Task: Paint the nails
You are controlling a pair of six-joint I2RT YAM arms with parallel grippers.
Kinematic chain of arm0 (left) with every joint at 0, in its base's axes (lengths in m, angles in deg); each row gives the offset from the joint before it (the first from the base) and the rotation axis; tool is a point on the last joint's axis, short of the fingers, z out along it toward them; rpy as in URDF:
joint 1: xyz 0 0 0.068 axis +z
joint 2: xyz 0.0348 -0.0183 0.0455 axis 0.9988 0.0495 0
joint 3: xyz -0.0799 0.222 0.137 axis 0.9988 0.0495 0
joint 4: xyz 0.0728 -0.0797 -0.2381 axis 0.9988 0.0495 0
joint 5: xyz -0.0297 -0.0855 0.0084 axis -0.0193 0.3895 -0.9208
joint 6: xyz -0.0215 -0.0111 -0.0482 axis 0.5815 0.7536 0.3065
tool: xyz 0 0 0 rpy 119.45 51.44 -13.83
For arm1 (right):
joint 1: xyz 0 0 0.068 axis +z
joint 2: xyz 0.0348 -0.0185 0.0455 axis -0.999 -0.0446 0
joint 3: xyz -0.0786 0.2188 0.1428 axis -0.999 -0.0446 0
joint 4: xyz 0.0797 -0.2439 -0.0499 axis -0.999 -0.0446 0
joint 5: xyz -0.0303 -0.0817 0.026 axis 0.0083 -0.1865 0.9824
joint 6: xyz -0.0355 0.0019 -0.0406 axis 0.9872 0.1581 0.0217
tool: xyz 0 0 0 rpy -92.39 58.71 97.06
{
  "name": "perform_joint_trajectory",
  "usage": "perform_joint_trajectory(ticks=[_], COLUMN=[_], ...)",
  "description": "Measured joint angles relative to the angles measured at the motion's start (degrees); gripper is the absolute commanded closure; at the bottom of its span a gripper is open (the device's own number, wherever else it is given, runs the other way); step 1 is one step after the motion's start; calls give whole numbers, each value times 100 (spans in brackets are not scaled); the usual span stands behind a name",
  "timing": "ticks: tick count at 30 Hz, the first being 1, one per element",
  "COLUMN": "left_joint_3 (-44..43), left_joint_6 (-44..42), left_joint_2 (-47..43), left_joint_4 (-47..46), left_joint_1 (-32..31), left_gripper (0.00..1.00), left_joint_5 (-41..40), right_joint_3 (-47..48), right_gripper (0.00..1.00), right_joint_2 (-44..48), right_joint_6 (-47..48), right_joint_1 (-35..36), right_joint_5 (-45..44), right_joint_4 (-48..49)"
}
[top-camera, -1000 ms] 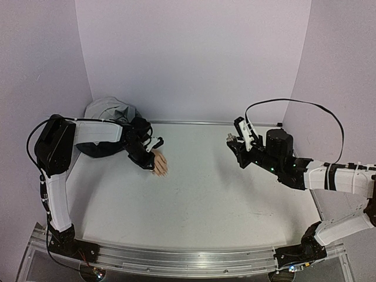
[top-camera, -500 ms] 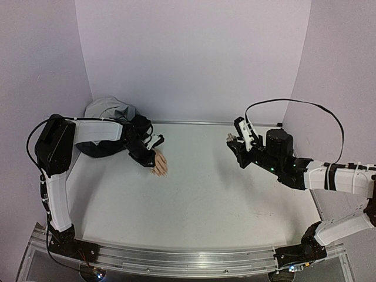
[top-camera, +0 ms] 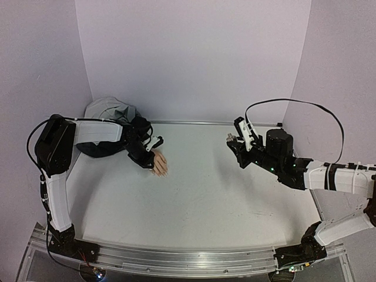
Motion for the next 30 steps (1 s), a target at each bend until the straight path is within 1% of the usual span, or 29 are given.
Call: perform_joint_trajectory(ticks=[7,30], left_joint_3=[136,138], left_joint_6=[0,2], left_joint_2=[-2,-2], left_joint_4=[7,-2], left_joint_1=[0,0], left_gripper=[100,100], left_joint_5=[-24,79], right_joint_3=[0,0], right_gripper=[100,100], right_joint_2=[0,0], right_joint_6=[-2,-2], right_joint_1=[0,0], right_joint_5=[0,7], right_joint_4=[0,0])
